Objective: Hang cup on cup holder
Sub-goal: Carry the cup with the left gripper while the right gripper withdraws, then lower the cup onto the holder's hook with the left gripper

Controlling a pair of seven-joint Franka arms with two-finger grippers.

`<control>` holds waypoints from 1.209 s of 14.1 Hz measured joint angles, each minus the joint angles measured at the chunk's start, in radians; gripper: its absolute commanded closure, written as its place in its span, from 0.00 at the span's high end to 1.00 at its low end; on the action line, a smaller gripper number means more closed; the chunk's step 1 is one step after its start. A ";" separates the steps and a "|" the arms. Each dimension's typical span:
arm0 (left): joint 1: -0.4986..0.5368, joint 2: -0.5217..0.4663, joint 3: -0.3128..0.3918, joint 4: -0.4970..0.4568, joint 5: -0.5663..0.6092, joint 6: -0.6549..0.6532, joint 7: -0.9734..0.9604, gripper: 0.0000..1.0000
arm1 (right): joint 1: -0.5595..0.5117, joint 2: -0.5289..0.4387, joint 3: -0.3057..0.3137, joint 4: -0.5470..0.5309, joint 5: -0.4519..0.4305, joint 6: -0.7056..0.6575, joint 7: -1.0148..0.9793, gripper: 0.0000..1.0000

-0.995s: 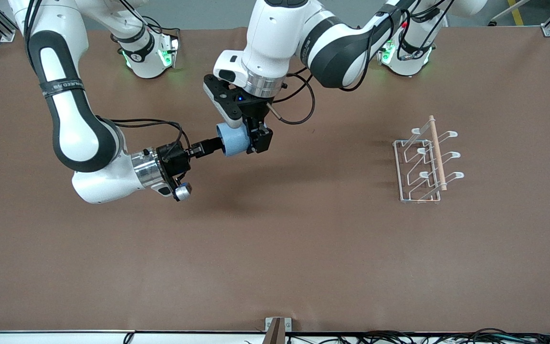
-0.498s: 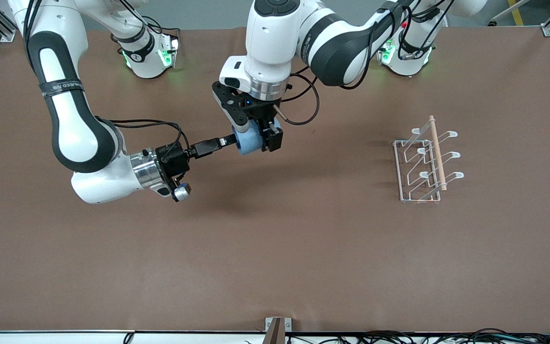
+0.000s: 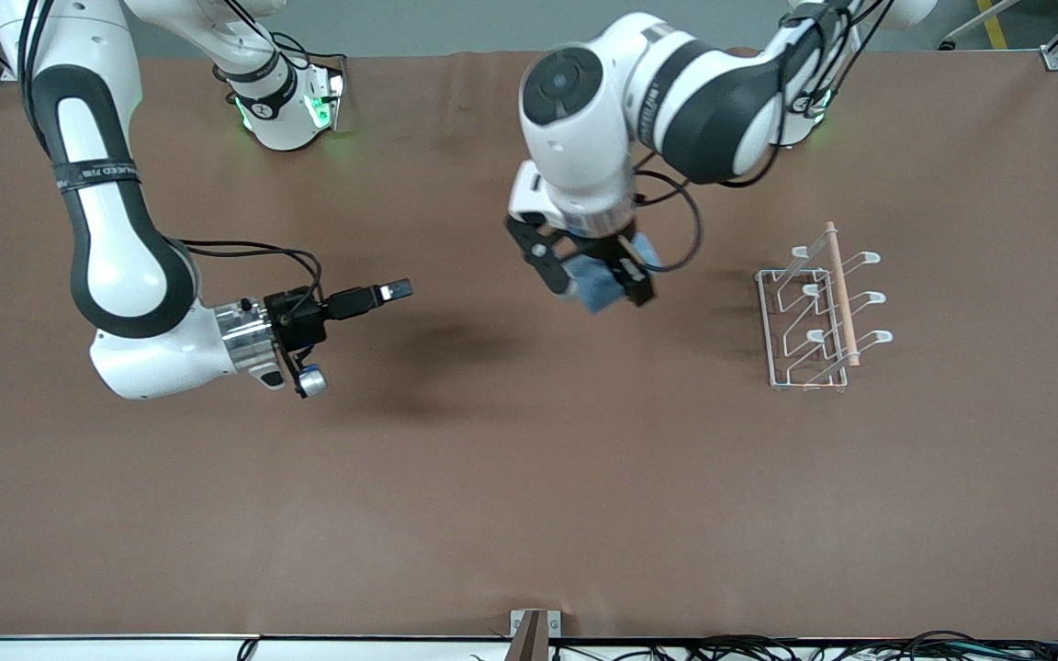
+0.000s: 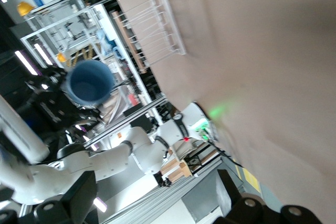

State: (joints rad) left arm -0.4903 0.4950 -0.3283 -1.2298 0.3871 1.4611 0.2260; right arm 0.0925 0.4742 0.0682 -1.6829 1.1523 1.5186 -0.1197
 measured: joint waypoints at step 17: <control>0.116 0.074 0.004 -0.448 0.753 -0.353 0.151 0.36 | -0.100 -0.257 -0.106 0.179 -1.006 0.184 -0.009 1.00</control>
State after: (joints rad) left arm -0.3745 0.5688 -0.3248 -1.6781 1.1397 1.1079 0.3767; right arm -0.0079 0.2172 -0.0374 -1.5036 0.1463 1.7027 -0.1289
